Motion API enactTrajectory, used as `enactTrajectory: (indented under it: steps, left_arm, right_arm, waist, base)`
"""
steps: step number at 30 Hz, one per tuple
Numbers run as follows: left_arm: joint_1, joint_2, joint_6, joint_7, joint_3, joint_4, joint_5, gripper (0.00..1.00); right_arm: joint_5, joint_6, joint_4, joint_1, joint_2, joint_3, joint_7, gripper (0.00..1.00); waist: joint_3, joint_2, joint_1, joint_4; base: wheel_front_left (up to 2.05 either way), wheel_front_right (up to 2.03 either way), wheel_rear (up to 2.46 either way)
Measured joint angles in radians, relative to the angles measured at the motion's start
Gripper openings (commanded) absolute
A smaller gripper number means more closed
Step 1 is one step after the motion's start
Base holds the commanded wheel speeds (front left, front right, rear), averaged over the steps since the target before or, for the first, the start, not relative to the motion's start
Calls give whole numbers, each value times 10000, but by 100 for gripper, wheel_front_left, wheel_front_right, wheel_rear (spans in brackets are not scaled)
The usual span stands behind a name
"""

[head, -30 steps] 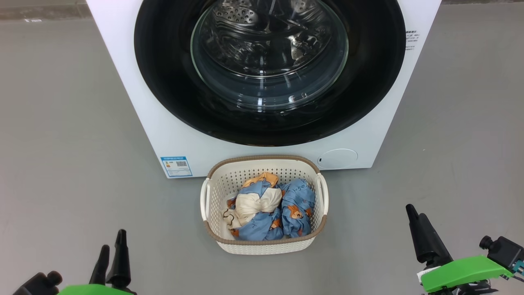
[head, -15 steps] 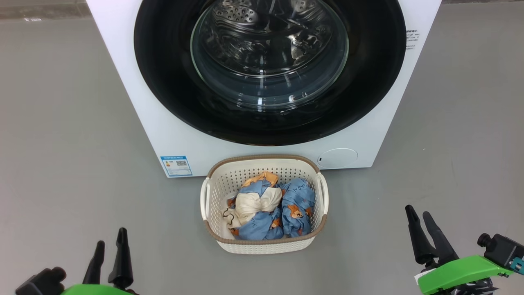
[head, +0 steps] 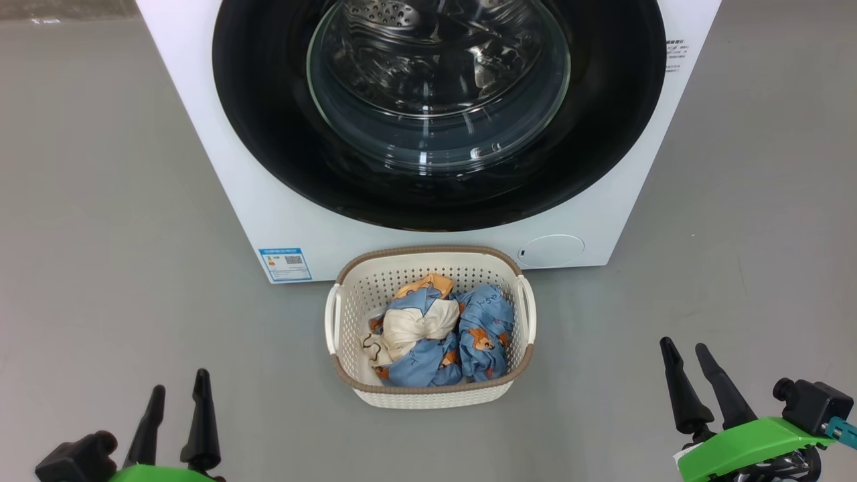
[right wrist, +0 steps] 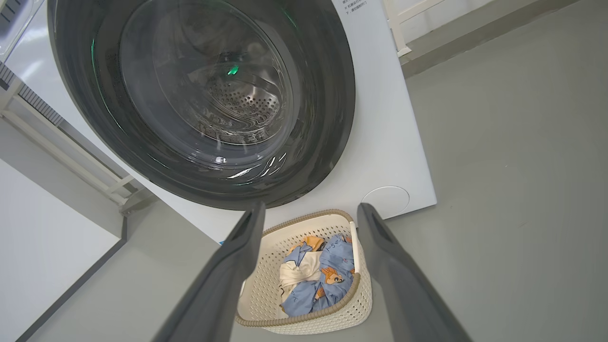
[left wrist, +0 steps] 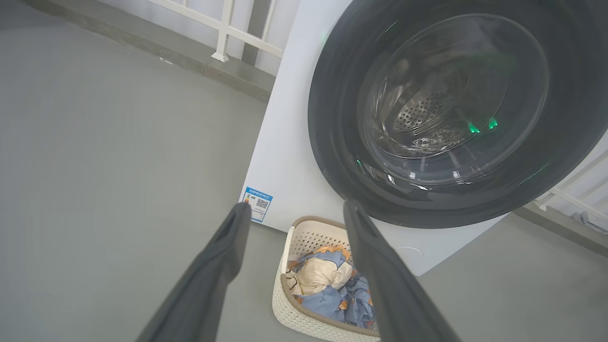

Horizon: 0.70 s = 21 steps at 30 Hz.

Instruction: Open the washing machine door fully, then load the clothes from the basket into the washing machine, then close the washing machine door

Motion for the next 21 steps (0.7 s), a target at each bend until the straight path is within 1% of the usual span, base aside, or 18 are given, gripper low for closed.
enactTrajectory:
  steps: [20, 21]
  left_arm:
    - [-2, -4, -190, -453, 134, 17, 2435, 100]
    - [-2, -2, -213, -500, 132, 19, 2667, 100]
  right_arm:
    - [-2838, 0, 205, 1, 399, -894, 0, 100]
    - [-3143, 0, 222, 1, 458, -984, 0, 100]
  waist:
    - [52, 0, 1, -50]
    - [65, 0, 0, -53]
  base:
    - [0, 0, 0]
    - [0, 0, 0]
